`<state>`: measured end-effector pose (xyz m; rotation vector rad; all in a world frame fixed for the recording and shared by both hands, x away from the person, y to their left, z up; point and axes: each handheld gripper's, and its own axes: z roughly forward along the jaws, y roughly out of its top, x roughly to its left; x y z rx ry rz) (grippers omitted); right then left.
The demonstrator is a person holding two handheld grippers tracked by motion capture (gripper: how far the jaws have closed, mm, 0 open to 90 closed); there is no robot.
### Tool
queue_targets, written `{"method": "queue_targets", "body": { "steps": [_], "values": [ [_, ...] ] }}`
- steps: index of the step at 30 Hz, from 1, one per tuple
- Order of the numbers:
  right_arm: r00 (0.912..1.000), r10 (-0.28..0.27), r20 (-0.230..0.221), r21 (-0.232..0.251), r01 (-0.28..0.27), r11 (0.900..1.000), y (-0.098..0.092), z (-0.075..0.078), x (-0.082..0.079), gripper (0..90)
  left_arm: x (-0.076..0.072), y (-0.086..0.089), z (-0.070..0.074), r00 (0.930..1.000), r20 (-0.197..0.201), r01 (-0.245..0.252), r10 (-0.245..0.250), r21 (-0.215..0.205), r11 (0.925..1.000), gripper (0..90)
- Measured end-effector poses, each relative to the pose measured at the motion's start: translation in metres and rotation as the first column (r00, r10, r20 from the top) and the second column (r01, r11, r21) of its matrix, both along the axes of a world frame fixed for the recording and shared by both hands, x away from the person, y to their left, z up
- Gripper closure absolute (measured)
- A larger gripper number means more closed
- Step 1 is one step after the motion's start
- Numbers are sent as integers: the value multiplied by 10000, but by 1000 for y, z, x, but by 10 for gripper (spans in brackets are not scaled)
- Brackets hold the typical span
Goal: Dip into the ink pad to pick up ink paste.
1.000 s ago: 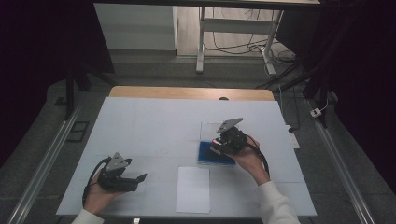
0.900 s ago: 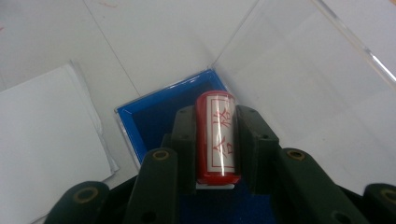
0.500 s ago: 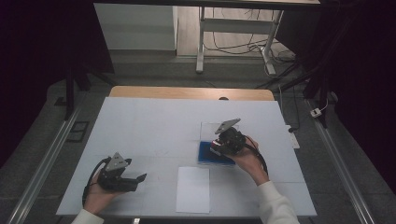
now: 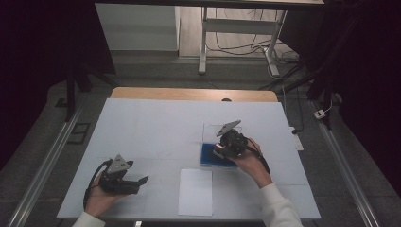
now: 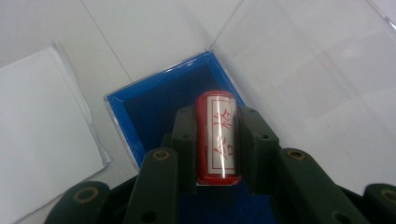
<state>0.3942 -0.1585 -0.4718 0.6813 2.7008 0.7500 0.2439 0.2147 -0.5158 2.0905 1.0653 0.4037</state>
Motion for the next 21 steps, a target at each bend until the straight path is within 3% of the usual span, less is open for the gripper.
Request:
{"method": "queue_targets", "body": {
  "steps": [21],
  "values": [
    [9995,-243,-180,-234,238,9994,3,-4,0,700,-1,-2,1,10000,-27,4,-4,-9,10000,179]
  ]
}}
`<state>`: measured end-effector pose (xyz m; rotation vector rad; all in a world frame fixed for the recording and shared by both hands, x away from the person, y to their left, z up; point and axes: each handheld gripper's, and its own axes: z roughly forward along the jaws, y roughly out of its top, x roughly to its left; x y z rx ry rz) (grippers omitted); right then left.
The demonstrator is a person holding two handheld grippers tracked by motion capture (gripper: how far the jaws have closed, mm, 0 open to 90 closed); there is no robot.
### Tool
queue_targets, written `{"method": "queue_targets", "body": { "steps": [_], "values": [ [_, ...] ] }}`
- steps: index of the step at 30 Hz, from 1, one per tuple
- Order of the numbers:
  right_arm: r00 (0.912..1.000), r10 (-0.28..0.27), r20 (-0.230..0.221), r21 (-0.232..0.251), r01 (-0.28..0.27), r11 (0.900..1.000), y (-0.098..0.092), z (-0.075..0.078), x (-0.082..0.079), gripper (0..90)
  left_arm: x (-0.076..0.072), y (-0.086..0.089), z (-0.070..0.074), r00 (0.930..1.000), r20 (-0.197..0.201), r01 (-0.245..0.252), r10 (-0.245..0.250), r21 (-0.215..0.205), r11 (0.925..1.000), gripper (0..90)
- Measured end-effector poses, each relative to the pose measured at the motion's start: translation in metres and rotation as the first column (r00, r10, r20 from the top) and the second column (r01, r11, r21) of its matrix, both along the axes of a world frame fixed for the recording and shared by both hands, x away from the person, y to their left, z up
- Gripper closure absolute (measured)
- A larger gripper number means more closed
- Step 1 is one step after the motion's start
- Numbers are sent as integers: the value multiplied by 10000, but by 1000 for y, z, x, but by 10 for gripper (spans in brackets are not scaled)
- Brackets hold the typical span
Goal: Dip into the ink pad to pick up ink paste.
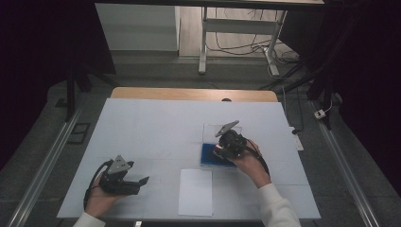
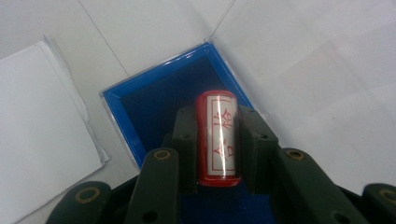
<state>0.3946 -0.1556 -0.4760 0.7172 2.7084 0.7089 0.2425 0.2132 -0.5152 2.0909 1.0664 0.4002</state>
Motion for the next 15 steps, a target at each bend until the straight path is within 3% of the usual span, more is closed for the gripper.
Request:
{"method": "queue_targets", "body": {
  "steps": [15],
  "values": [
    [9999,-79,-153,160,82,9998,-2,-1,2,700,1,-1,0,10000,-42,-20,20,-65,10000,179]
  ]
}}
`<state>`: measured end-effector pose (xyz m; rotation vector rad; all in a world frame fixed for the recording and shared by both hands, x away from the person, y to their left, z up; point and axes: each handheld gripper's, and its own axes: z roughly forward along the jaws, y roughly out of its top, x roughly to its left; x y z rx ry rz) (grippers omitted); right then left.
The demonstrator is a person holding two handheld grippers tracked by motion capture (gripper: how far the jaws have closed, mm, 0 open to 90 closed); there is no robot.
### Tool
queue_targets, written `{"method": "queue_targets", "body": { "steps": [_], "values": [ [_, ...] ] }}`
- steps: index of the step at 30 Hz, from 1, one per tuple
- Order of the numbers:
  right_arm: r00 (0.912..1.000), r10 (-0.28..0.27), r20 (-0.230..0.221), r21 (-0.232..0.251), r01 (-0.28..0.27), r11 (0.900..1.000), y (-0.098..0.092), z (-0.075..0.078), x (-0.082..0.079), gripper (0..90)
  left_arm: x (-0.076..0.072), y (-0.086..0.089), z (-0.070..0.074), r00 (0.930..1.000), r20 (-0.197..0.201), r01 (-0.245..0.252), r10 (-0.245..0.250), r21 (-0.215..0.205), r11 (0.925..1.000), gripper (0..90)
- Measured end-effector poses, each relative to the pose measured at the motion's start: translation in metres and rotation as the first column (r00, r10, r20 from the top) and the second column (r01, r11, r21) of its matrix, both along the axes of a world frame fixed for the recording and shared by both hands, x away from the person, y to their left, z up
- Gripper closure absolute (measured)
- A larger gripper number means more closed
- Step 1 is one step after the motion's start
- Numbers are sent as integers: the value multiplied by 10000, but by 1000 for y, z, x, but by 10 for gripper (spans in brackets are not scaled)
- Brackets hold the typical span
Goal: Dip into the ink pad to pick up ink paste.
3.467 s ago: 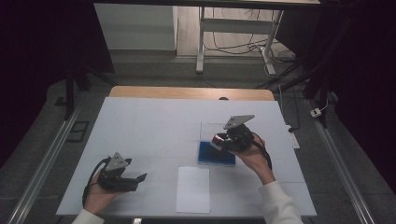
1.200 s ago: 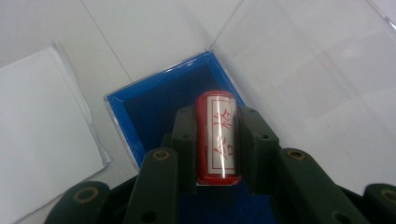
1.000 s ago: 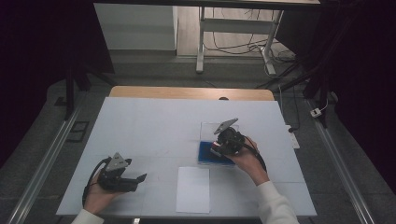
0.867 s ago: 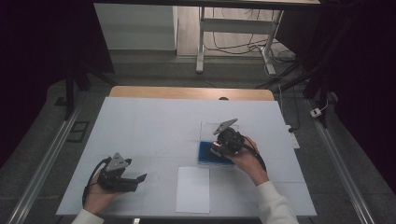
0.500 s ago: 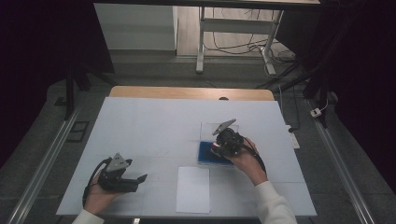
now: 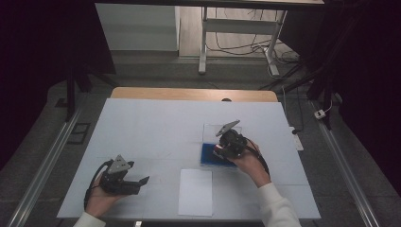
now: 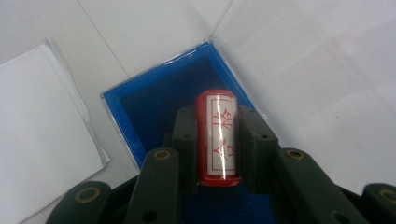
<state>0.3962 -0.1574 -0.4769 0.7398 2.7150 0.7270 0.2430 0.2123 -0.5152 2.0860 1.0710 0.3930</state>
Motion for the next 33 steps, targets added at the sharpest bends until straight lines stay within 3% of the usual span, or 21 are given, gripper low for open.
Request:
{"method": "queue_targets", "body": {
  "steps": [15,22,24,33],
  "values": [
    [10000,-46,80,207,45,9998,-2,-1,-1,697,0,-1,1,10000,26,20,-20,23,10000,179],
    [9984,370,423,513,-392,9979,-6,5,-1,694,1,0,1,10000,66,52,-52,34,10000,179],
    [9983,256,533,850,-301,9959,-8,11,-3,694,1,0,1,10000,64,53,-53,38,10000,179],
    [9965,318,769,1408,-425,9891,-14,38,-13,693,1,-1,2,9999,97,53,-53,50,10000,179]
  ]
}}
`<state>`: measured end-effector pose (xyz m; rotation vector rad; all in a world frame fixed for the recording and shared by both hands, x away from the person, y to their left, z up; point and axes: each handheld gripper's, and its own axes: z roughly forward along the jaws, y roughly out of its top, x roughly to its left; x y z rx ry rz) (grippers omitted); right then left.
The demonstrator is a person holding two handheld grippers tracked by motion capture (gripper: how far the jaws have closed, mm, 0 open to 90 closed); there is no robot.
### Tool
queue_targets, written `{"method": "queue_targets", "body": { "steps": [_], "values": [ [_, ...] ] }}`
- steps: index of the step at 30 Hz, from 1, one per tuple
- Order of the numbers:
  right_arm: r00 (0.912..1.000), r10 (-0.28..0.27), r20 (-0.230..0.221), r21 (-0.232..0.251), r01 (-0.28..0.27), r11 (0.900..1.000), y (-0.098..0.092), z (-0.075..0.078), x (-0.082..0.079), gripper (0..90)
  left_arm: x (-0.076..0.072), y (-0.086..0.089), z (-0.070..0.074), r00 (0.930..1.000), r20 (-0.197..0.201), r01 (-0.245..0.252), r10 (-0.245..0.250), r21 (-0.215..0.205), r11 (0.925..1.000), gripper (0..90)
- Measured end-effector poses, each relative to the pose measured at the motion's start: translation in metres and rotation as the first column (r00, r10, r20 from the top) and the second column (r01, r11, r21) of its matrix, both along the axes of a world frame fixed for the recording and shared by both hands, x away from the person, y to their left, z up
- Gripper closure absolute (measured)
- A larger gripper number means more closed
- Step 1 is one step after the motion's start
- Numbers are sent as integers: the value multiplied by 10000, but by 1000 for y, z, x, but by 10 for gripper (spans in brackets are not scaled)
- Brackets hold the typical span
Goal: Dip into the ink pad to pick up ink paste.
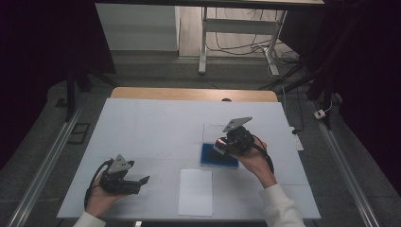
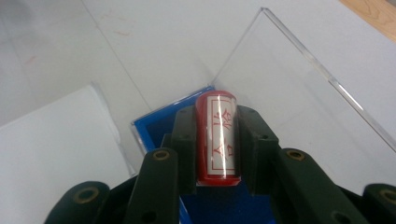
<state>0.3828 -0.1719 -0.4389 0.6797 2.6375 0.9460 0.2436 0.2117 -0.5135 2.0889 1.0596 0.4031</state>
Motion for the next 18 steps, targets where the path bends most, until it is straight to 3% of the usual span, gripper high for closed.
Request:
{"method": "queue_targets", "body": {
  "steps": [2,5,18],
  "values": [
    [9999,-19,109,-96,20,10000,-1,2,-1,693,0,0,0,10000,-5,0,0,4,10000,179],
    [9997,-202,-161,-153,200,9997,-1,0,-1,693,0,0,0,10000,-9,2,-2,12,10000,179],
    [9998,-172,-65,-529,169,9985,3,-6,2,693,0,0,-1,10000,-20,23,-23,58,10000,179]
  ]
}}
